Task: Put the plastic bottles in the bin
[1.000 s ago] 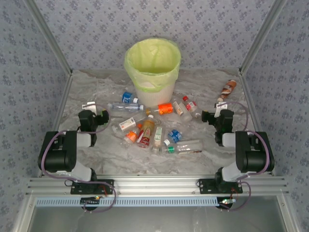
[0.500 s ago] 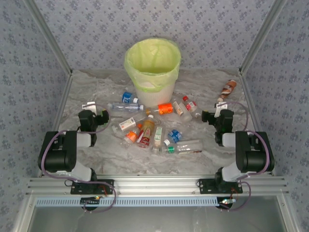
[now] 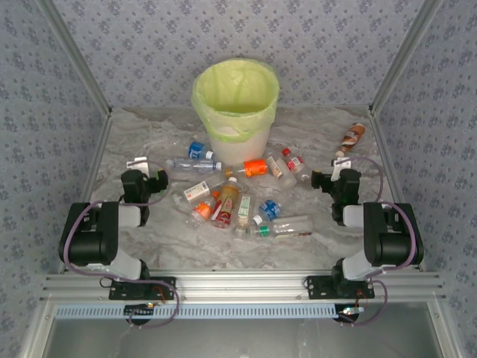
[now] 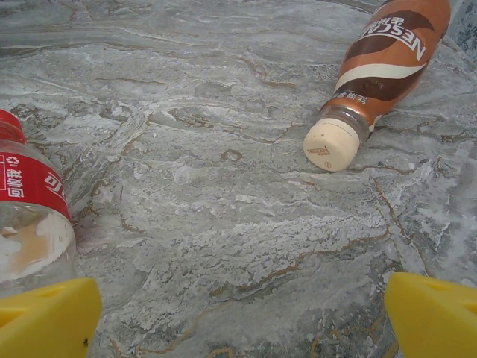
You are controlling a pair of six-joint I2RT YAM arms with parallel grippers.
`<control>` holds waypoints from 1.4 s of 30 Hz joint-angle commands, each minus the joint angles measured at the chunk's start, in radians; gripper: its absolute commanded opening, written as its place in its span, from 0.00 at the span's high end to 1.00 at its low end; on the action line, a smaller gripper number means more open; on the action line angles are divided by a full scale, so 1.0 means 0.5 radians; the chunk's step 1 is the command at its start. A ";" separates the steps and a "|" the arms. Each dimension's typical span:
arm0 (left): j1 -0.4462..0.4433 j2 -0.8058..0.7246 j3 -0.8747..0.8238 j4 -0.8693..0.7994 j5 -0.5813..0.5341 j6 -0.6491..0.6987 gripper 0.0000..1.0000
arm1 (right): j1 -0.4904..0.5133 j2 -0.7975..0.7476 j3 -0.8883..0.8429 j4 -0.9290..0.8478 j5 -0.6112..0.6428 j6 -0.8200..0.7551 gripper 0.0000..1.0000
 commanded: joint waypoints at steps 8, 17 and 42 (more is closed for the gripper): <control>-0.037 -0.493 0.163 -0.513 -0.059 0.023 0.00 | 0.020 -0.369 0.184 -0.474 -0.016 -0.024 0.00; -0.159 -0.746 0.435 -1.134 -0.152 -0.374 0.01 | 0.080 -0.486 0.590 -1.286 -0.281 0.109 0.00; -0.087 -0.787 0.773 -1.976 -0.075 -0.913 0.01 | 0.378 0.673 1.714 -2.444 -0.146 0.079 0.14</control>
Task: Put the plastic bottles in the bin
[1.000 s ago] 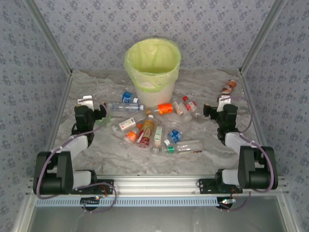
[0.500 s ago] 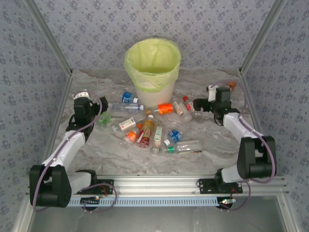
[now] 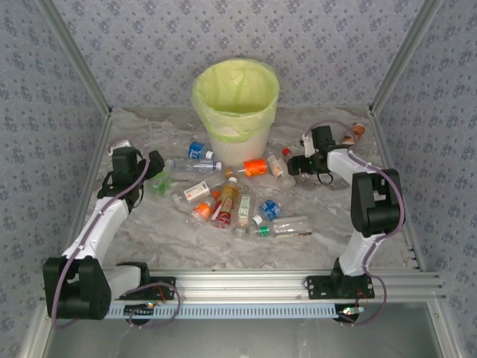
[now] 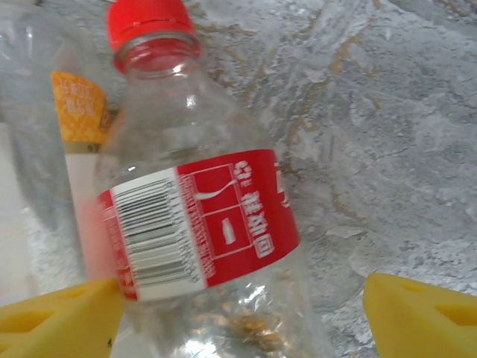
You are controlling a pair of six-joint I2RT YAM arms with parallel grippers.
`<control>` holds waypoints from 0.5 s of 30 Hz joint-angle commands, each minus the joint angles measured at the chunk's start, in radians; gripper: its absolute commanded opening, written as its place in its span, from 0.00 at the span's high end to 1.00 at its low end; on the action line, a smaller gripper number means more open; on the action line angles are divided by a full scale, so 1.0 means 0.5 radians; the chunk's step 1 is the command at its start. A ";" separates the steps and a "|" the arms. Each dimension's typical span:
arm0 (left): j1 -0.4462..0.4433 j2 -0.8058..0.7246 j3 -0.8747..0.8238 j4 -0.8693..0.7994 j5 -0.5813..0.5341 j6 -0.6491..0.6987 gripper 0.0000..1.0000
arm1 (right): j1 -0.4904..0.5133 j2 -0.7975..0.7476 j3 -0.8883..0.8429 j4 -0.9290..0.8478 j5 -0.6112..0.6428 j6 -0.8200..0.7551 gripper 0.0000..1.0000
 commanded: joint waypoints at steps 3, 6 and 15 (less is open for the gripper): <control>0.022 0.001 0.059 -0.081 0.017 -0.035 0.00 | 0.038 0.152 0.191 -0.184 0.206 0.087 0.15; 0.022 0.005 0.056 -0.092 0.020 -0.025 0.01 | 0.040 0.172 0.219 -0.194 0.253 0.127 0.18; 0.038 0.128 0.115 -0.153 0.111 0.014 0.01 | 0.051 -0.037 0.074 -0.036 0.237 0.156 0.32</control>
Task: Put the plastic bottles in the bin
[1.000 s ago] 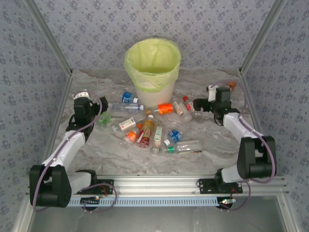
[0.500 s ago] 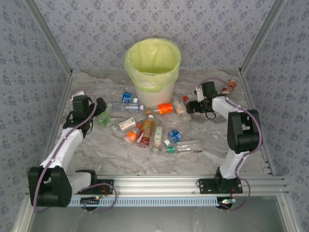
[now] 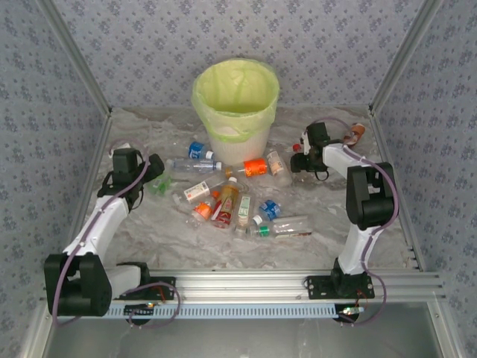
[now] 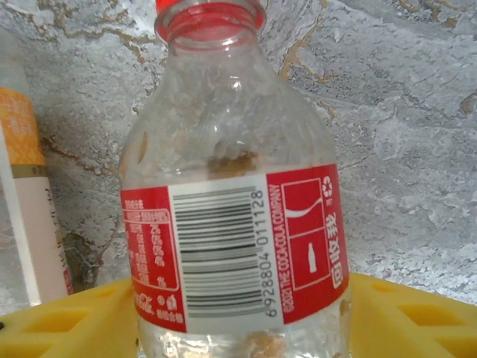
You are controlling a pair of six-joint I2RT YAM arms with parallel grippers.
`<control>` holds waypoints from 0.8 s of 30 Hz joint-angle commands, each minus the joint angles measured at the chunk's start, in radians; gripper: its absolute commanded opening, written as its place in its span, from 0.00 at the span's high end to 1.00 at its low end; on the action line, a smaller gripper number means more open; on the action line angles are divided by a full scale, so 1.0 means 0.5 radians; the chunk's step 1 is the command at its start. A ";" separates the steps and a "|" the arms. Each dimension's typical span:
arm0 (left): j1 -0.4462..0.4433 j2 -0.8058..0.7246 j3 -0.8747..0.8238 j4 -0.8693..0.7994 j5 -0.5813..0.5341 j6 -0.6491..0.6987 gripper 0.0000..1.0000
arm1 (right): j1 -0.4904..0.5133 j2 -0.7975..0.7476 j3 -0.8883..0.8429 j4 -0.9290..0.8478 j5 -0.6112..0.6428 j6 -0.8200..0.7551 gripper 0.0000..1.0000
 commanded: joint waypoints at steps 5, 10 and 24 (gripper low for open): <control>0.015 0.170 0.148 -0.093 0.076 0.018 0.00 | 0.012 -0.402 -0.213 0.189 -0.023 -0.024 0.37; 0.021 0.202 0.162 -0.086 0.086 0.021 0.00 | 0.010 -0.651 -0.287 0.346 -0.097 0.041 0.41; 0.088 0.361 0.273 -0.281 0.149 -0.005 0.00 | 0.177 -1.072 0.152 0.740 -0.484 0.297 0.42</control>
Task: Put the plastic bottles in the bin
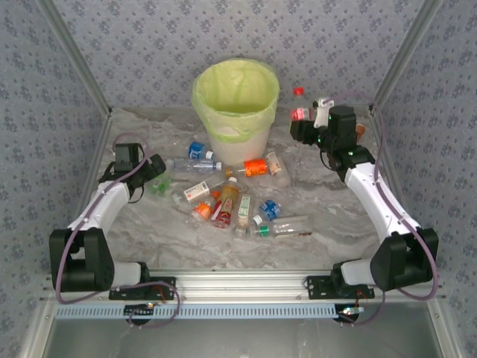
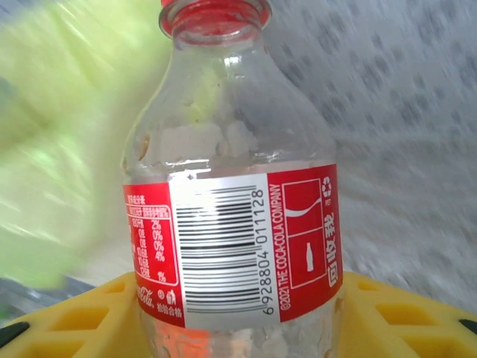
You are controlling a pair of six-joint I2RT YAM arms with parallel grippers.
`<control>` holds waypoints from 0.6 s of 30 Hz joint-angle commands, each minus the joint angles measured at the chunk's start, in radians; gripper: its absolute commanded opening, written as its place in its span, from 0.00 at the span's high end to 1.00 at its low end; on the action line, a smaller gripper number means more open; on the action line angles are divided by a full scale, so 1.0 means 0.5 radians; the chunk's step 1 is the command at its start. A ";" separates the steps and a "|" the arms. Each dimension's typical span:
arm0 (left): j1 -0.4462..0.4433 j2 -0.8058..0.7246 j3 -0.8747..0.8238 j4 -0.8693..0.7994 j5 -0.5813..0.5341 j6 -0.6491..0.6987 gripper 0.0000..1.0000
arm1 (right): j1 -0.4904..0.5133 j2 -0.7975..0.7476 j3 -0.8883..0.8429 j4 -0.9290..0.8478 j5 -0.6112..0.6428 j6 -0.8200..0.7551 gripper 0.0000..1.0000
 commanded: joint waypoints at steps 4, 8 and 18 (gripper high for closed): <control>0.027 0.095 0.099 -0.106 0.071 -0.014 0.00 | 0.166 0.091 0.515 0.178 -0.265 -0.037 0.41; 0.028 0.128 0.112 -0.121 0.074 -0.014 0.01 | 0.310 0.348 0.852 0.071 -0.202 -0.229 0.40; 0.043 0.128 0.080 -0.170 -0.002 0.004 0.01 | 0.452 1.015 1.590 -0.318 -0.031 -0.348 0.37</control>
